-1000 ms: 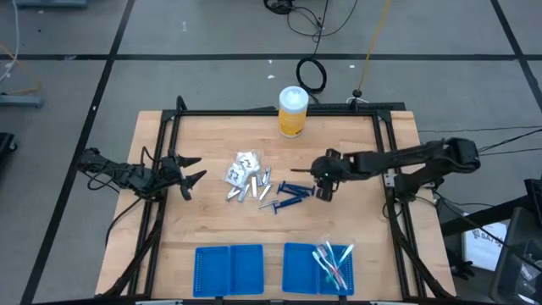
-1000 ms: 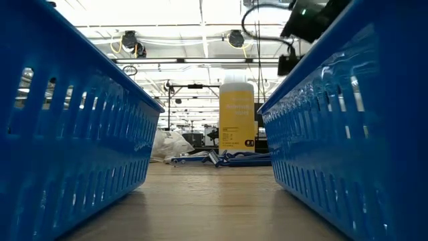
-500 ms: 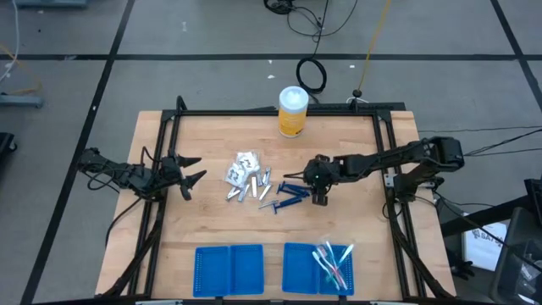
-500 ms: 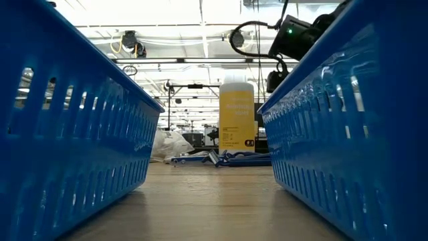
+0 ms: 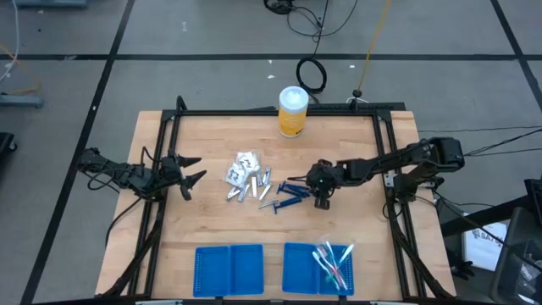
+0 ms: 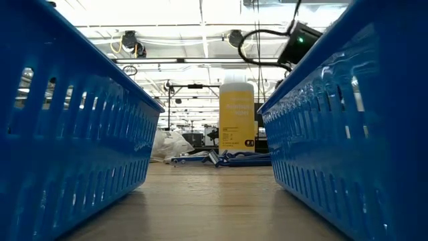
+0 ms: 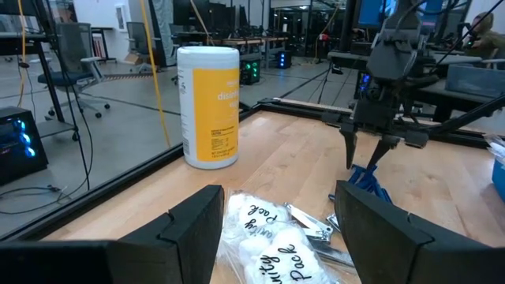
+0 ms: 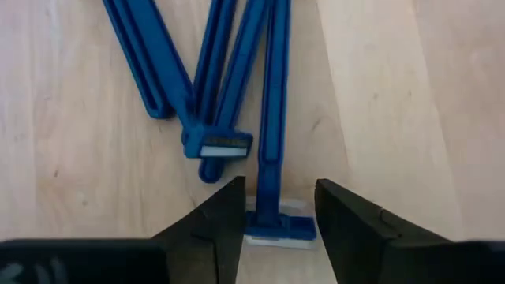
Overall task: Pick & Place Travel size toiletries
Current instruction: Put the razor into the blue basket
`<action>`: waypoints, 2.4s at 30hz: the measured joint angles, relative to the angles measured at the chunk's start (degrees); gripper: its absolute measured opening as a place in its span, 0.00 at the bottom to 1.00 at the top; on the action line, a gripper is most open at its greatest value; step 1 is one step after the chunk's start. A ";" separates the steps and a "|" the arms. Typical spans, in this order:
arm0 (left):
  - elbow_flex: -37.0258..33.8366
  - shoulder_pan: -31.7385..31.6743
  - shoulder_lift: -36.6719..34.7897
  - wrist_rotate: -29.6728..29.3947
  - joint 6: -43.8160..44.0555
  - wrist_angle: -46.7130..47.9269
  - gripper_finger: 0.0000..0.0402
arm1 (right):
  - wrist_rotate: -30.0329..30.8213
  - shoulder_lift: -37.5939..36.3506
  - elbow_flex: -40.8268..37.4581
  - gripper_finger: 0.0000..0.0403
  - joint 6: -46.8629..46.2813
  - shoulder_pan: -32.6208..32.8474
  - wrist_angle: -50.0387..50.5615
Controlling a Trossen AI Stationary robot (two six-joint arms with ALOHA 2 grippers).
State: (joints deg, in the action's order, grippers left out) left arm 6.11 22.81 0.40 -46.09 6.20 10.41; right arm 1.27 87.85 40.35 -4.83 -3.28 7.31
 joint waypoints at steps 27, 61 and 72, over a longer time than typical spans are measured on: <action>-0.02 0.00 0.00 -0.01 0.00 0.01 0.60 | 3.41 -4.95 -3.99 0.05 5.53 0.26 -21.40; -0.02 0.00 0.00 -0.02 0.02 0.00 0.60 | -22.25 4.29 12.86 0.05 5.94 33.87 -17.60; -0.02 0.00 0.00 -0.01 0.01 -0.04 0.60 | -26.96 8.69 12.91 0.11 5.22 29.18 -19.49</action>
State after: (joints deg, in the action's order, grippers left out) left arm 6.09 22.81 0.40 -46.10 6.21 10.37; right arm -25.69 96.53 53.25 0.39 25.90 -12.18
